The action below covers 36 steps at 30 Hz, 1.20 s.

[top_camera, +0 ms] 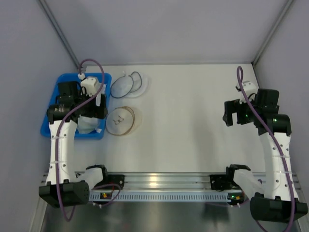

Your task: Place the bra in the laundry bag and zip it closed

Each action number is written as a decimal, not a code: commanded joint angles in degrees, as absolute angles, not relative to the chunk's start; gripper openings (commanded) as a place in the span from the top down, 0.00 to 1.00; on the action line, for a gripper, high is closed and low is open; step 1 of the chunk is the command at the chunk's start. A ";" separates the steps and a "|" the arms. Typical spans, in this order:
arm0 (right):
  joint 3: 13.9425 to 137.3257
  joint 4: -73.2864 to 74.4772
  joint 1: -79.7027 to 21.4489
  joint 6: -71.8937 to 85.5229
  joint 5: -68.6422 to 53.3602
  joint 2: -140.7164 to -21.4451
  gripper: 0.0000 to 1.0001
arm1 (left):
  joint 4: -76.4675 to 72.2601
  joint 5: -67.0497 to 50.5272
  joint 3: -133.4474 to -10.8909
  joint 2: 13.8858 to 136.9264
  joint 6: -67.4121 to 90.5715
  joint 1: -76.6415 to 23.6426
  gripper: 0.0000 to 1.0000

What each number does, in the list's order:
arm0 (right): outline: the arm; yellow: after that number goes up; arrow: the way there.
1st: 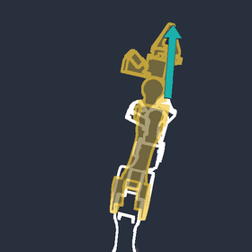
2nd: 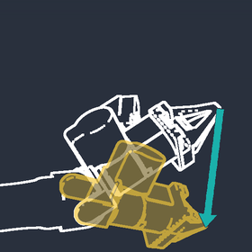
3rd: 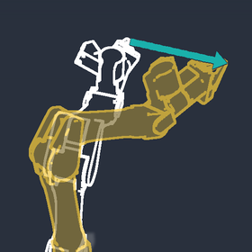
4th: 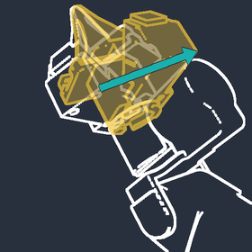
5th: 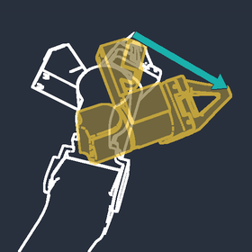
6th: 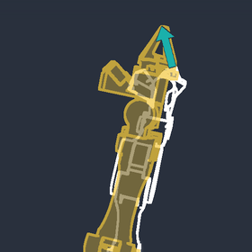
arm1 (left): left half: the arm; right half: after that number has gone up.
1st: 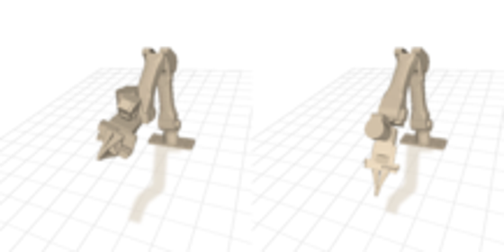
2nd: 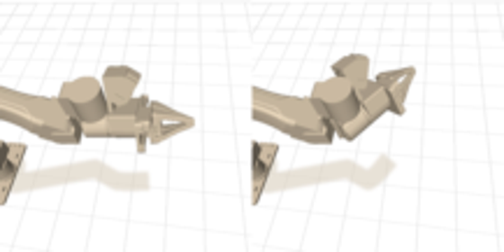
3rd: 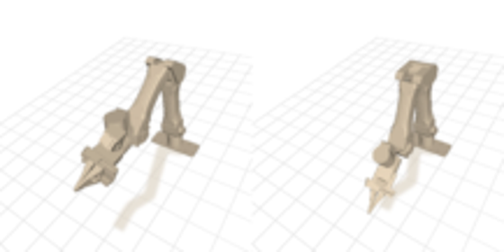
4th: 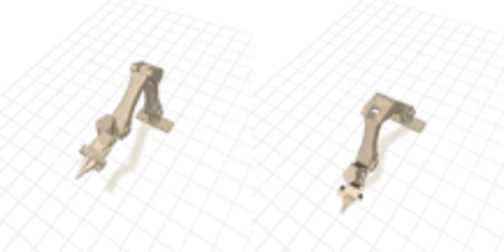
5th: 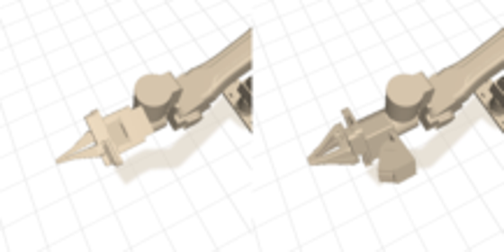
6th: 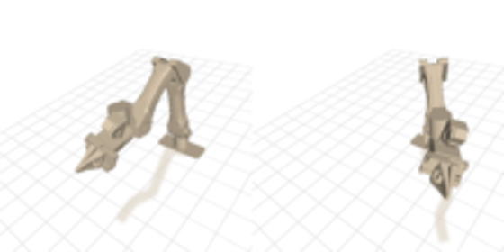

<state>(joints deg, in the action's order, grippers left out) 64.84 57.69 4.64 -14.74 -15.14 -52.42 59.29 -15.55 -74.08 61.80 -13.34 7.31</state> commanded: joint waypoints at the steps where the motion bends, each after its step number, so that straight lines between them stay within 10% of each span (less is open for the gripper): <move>1: 64.34 56.78 3.96 -13.62 -17.05 -52.03 0.01 | 59.59 -15.73 -75.23 62.84 -15.55 7.21 0.02; 8: 63.46 55.64 3.96 -12.57 -18.54 -53.61 0.01 | 59.50 -10.93 -77.69 65.99 -20.31 -3.82 0.02; 36: 58.27 51.33 4.04 -10.28 -19.86 -57.39 0.01 | 48.69 -5.08 -74.88 105.99 -16.79 -27.51 0.62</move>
<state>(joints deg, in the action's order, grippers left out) 58.37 55.24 4.62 -10.85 -19.73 -57.19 51.77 -1.30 -73.60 104.05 -17.93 -26.26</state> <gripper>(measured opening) 0.993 0.393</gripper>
